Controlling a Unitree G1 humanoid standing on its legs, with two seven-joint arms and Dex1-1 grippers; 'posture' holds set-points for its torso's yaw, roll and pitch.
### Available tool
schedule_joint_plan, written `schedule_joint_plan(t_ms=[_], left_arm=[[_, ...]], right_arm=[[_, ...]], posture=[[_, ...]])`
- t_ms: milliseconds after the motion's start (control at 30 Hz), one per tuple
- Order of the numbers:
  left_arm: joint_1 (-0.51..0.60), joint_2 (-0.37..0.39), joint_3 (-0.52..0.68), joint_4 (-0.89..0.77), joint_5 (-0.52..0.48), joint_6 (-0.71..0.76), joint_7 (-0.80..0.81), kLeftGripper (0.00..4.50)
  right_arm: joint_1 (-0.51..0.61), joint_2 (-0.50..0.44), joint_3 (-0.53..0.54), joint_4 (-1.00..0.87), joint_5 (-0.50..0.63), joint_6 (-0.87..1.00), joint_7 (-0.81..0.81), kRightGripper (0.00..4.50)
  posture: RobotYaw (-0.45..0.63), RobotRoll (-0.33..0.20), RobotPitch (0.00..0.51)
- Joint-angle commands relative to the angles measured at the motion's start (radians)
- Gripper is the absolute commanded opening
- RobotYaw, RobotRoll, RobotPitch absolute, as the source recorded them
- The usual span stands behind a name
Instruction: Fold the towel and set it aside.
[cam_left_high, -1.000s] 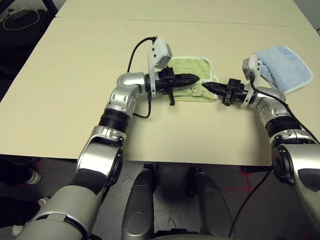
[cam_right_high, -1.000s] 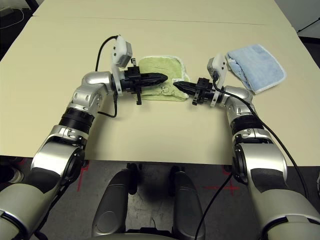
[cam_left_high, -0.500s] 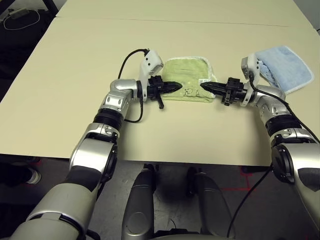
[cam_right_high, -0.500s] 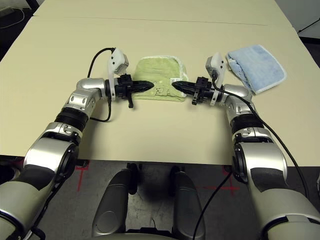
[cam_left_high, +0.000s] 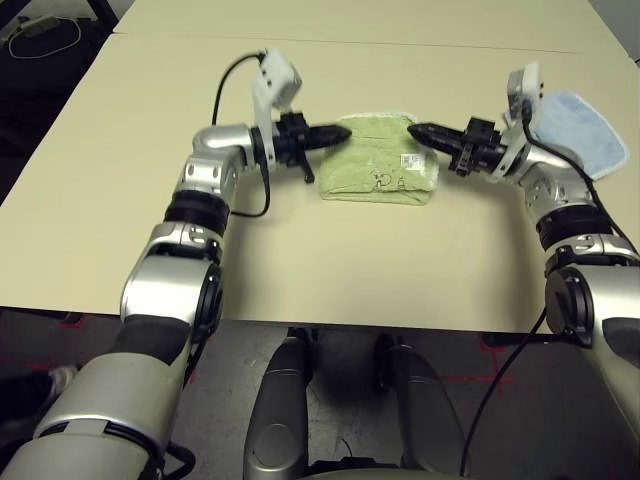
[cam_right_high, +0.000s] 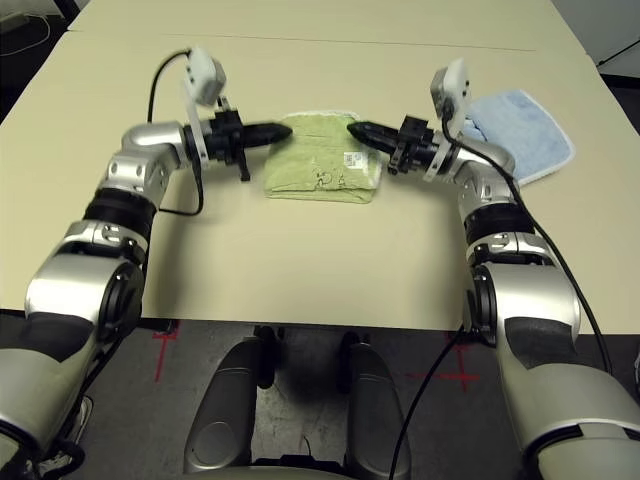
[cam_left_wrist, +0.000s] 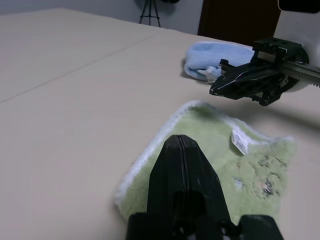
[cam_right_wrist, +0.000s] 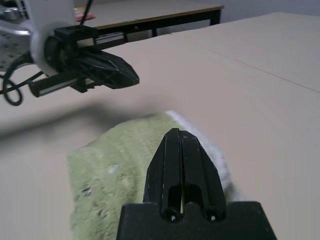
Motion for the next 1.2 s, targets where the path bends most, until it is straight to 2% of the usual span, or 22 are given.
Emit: schedule_joint_plan(t_ms=[33,300,433,633,767,933,1200], left_arm=[[-0.009,-0.036,-0.008,0.083,0.029,-0.010,0.041,0.02],[-0.005,-0.101,-0.028,0.158,0.085,-0.033,0.124,0.02],[0.001,-0.118,-0.033,0.195,0.125,-0.046,0.245,0.02],[0.013,-0.125,-0.020,0.220,0.139,-0.030,0.310,0.02],[0.023,-0.109,-0.017,0.219,0.143,-0.020,0.297,0.02],[0.023,-0.091,-0.017,0.209,0.139,-0.012,0.251,0.02],[0.011,-0.047,0.021,0.130,0.066,0.007,0.013,0.02]], right_arm=[[-0.008,0.013,0.026,0.037,-0.048,0.016,-0.077,0.00],[0.007,0.046,0.057,0.067,-0.109,0.025,-0.183,0.00],[0.033,0.059,0.083,0.083,-0.145,0.040,-0.233,0.00],[0.078,0.079,0.100,0.103,-0.175,0.053,-0.301,0.00],[0.111,0.080,0.108,0.117,-0.189,0.054,-0.320,0.00],[0.102,0.084,0.085,0.109,-0.162,0.046,-0.315,0.00],[0.066,0.059,-0.047,0.043,-0.010,-0.030,-0.151,0.00]], posture=[[0.09,0.000,0.252],[0.09,0.000,0.259],[0.08,0.000,0.264],[0.07,0.000,0.268],[0.07,0.000,0.269],[0.07,0.000,0.265],[0.07,0.000,0.255]])
